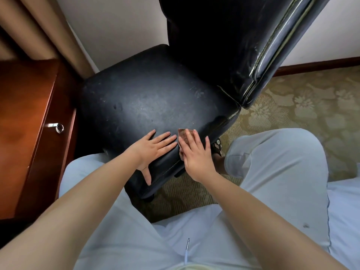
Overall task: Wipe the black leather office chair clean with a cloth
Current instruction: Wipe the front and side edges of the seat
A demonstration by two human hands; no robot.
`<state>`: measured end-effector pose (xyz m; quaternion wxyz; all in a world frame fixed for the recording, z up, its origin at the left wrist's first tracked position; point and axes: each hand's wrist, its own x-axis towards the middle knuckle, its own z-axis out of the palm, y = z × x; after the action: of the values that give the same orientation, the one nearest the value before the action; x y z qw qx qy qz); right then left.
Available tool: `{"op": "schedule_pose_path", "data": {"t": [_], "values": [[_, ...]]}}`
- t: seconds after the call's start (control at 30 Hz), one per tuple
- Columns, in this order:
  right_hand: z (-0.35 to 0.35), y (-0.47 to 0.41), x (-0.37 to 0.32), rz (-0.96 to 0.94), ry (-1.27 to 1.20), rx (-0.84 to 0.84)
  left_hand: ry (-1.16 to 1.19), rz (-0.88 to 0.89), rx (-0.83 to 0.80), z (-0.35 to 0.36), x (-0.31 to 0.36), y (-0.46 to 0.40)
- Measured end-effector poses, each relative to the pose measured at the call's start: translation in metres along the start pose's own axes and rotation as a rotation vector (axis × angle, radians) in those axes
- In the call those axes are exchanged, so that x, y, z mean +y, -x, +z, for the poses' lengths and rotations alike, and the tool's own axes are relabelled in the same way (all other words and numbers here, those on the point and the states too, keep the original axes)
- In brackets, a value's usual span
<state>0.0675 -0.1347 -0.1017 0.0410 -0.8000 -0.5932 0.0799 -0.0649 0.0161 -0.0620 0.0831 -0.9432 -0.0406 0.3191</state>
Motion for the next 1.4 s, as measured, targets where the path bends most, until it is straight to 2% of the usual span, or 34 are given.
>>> {"op": "schedule_pose_path", "data": {"t": [0.17, 0.33, 0.47, 0.77, 1.03, 1.23, 1.4], "values": [[-0.003, -0.003, 0.004, -0.051, -0.003, -0.037, -0.003, 0.001, -0.003, 0.0, 0.0, 0.0], [-0.007, -0.006, 0.007, -0.046, -0.153, -0.075, -0.004, 0.003, -0.019, -0.002, 0.001, 0.001], [-0.007, -0.006, 0.004, -0.038, -0.116, -0.079, -0.003, -0.007, -0.041, -0.003, 0.003, 0.002], [-0.002, -0.009, -0.004, 0.066, -0.113, -0.005, 0.039, 0.009, -0.021, -0.002, -0.004, -0.003], [0.003, -0.016, 0.0, 0.083, -0.137, 0.056, 0.074, -0.031, 0.038, -0.007, -0.005, -0.015], [0.003, -0.024, -0.008, 0.307, -0.116, 0.089, 0.172, -0.094, 0.122, -0.01, -0.007, -0.034], [0.002, -0.041, 0.009, 0.382, -0.147, 0.065, 0.311, -0.151, 0.22, -0.013, -0.016, -0.057]]}}
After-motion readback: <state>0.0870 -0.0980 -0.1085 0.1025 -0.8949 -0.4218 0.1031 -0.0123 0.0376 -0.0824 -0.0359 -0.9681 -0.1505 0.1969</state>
